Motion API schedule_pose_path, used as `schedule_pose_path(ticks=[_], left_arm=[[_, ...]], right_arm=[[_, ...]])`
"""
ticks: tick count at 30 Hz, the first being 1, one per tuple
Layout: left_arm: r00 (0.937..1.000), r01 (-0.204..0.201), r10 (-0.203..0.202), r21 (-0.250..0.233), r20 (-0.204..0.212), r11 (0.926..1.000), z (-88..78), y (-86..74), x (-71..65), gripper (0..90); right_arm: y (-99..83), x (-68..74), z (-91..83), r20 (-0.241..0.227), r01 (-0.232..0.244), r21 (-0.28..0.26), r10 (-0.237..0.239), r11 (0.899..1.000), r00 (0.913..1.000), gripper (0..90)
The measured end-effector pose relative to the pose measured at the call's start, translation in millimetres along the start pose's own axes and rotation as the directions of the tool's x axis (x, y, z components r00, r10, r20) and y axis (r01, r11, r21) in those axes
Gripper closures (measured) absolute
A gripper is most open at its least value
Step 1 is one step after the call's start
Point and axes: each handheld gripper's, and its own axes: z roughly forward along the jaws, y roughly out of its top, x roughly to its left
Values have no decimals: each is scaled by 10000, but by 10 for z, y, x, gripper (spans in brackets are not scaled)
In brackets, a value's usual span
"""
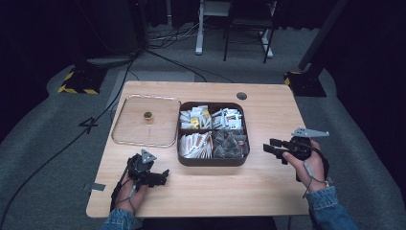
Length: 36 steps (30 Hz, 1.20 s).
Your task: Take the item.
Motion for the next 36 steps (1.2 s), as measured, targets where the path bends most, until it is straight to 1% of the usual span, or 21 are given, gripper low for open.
schedule_pose_path(ticks=[4,5,6,7,8,15,16,17,21,25,28,33,36], left_arm=[[10000,10,-10,2,0,10000,0,0,-1,0],[10000,10,-10,2,0,10000,0,0,-1,0],[10000,10,-10,2,2,10000,0,0,-1,0],[10000,10,-10,2,2,10000,0,0,-1,0],[10000,10,-10,2,0,10000,0,0,-1,0],[10000,10,-10,3,5,10000,0,0,-1,0],[10000,10,-10,3,5,10000,0,0,-1,0],[10000,16,-16,10,3,10000,-1,-1,-1,1],[10000,15,-15,9,4,10000,-1,-1,-1,1],[10000,11,-11,10,-1,10000,-1,0,-1,0],[10000,10,-10,9,0,10000,-1,0,0,0],[10000,19,-19,11,9,10000,-1,0,-1,0],[10000,16,-16,10,2,10000,-1,-1,-1,1]], right_arm=[[204,53,70,-106,269,10,-269,9996,9996,514],[204,53,70,-106,269,10,-269,9996,9996,514],[307,77,120,-153,385,40,-385,9992,9991,514],[307,77,120,-153,385,40,-385,9992,9991,514],[386,85,166,-210,462,64,-461,9989,9987,514],[612,80,329,-428,412,125,-407,9991,9983,514],[612,80,329,-428,412,125,-407,9991,9983,514],[680,78,399,-459,453,212,-443,9988,9980,513],[792,75,526,-417,577,291,-564,9979,9975,507],[903,79,670,-524,492,387,-472,9980,9975,505],[985,96,781,-545,678,380,-657,9970,9964,497],[1071,132,984,-694,628,518,-592,9967,9958,494],[1113,136,1106,-627,665,595,-628,9960,9961,494]])
